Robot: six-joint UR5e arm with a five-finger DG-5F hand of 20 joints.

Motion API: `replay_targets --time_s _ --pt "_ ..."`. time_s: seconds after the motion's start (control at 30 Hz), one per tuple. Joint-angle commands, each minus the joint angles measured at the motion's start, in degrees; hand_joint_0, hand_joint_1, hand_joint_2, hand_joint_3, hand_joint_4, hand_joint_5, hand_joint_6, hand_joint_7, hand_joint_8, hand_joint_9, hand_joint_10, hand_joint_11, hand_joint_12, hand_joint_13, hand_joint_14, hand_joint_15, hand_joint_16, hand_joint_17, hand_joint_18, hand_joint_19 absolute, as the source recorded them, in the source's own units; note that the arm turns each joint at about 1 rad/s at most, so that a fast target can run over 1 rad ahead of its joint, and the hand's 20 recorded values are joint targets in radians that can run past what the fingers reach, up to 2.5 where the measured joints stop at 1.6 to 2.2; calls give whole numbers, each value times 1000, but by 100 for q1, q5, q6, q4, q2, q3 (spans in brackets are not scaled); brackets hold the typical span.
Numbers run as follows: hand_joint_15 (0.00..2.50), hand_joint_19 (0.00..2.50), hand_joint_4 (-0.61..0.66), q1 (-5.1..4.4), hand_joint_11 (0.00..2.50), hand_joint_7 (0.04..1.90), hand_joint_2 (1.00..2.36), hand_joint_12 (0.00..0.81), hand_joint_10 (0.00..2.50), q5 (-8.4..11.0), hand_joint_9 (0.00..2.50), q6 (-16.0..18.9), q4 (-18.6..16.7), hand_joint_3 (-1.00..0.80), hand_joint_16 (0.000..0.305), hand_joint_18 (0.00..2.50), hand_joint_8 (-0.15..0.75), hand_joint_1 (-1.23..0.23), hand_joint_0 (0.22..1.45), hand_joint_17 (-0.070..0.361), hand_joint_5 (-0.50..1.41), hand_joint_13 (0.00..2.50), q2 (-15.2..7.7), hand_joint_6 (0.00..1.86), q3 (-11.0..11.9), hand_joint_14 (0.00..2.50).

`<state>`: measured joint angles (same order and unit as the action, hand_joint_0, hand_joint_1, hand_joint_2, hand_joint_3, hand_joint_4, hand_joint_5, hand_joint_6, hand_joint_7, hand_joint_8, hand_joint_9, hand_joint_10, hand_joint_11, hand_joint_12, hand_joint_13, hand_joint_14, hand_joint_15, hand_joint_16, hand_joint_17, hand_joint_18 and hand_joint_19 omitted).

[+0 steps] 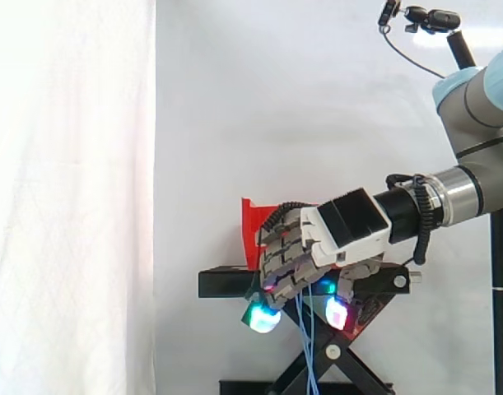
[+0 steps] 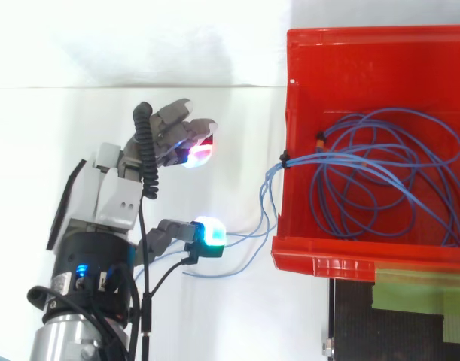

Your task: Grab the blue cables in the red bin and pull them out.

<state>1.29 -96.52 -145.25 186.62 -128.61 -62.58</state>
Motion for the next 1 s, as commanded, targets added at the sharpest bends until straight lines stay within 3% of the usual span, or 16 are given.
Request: replay_targets --time_s 0.0,0.13,0.33,0.43,0.7,0.97 --pt "315 367 70 3 542 472 1000 387 17 2 616 -69 68 -1000 55 440 254 -1082 764 125 596 589 3 14 53 12" --pt "322 371 67 12 551 521 1000 387 17 2 616 -86 33 -1000 55 439 252 -1081 764 125 610 588 -6 13 53 12" --pt "321 373 68 144 546 520 1000 387 17 -16 610 -227 -196 -1000 56 438 252 -1079 761 125 608 586 -6 13 44 12" --pt "318 366 68 258 544 520 1000 386 17 -24 608 -605 -222 -1000 55 435 252 -1079 762 125 607 587 -6 13 44 12" --pt "321 375 67 390 551 522 1000 386 17 -33 611 -957 -363 -1000 55 433 249 -1080 764 125 609 584 -6 13 44 12" --pt "316 372 70 495 551 524 1000 386 19 -77 617 -1150 -205 -1000 55 433 253 -1077 767 124 614 586 29 13 44 12"
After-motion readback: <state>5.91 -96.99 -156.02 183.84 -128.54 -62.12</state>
